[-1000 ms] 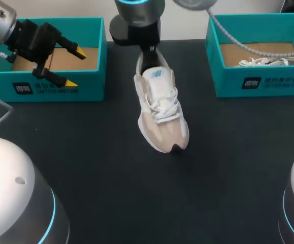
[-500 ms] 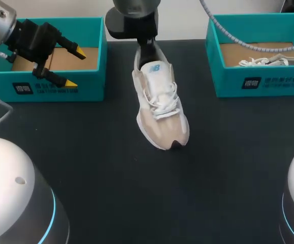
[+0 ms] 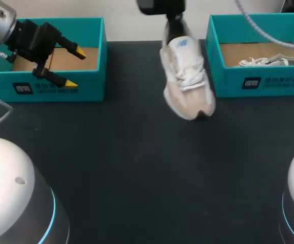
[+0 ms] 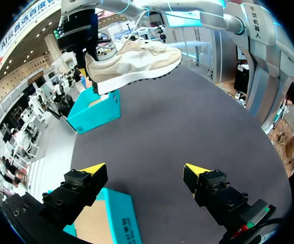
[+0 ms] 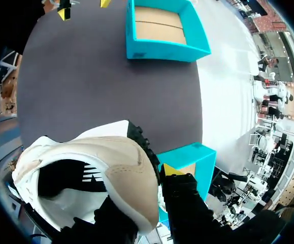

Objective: Take the shoe out of the shoebox, open the shoe tongue, remove and reinsert the insole, then place the shoe into the shoebox

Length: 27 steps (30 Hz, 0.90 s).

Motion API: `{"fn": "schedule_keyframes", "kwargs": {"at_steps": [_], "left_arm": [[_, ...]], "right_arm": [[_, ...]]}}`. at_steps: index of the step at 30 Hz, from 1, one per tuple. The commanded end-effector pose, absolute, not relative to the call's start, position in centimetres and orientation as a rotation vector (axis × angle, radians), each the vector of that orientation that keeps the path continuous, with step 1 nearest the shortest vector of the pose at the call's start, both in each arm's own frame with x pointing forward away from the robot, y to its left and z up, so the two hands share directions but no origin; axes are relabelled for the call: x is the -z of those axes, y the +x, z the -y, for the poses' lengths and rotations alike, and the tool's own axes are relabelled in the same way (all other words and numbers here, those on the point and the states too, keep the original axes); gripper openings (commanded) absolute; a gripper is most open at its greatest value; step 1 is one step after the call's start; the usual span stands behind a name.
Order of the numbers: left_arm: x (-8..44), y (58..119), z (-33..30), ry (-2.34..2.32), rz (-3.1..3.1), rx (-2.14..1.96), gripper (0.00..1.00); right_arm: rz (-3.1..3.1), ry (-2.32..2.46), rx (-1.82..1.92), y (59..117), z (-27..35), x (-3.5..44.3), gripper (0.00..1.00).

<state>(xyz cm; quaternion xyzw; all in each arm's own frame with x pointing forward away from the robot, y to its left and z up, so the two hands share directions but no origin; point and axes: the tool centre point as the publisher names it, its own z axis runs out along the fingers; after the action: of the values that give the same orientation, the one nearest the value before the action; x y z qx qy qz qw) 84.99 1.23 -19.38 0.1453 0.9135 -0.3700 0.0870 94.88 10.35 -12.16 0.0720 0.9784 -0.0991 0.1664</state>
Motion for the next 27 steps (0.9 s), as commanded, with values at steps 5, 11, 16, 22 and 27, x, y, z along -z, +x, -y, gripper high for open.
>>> {"fn": "schedule_keyframes", "kwargs": {"at_steps": [5,11,16,22,27], "left_arm": [[19.4,85.0,-1.3,0.434,-2.723,1.099,1.0],[19.4,85.0,-1.3,0.434,-2.723,1.099,1.0],[19.4,85.0,-1.3,0.434,-2.723,1.099,1.0],[19.4,85.0,-1.3,0.434,-2.723,1.099,1.0],[19.4,85.0,-1.3,0.434,-2.723,1.099,1.0]], "right_arm": [[-2.839,0.161,0.218,100.6,-1.6,12.0,0.0],[-2.859,0.174,0.242,104.6,3.9,12.7,0.0],[-2.855,0.223,0.231,107.1,8.1,12.8,0.0],[-2.849,0.271,0.205,109.3,11.5,12.7,0.0],[-2.865,0.265,0.195,110.4,12.9,13.2,0.0]]}}
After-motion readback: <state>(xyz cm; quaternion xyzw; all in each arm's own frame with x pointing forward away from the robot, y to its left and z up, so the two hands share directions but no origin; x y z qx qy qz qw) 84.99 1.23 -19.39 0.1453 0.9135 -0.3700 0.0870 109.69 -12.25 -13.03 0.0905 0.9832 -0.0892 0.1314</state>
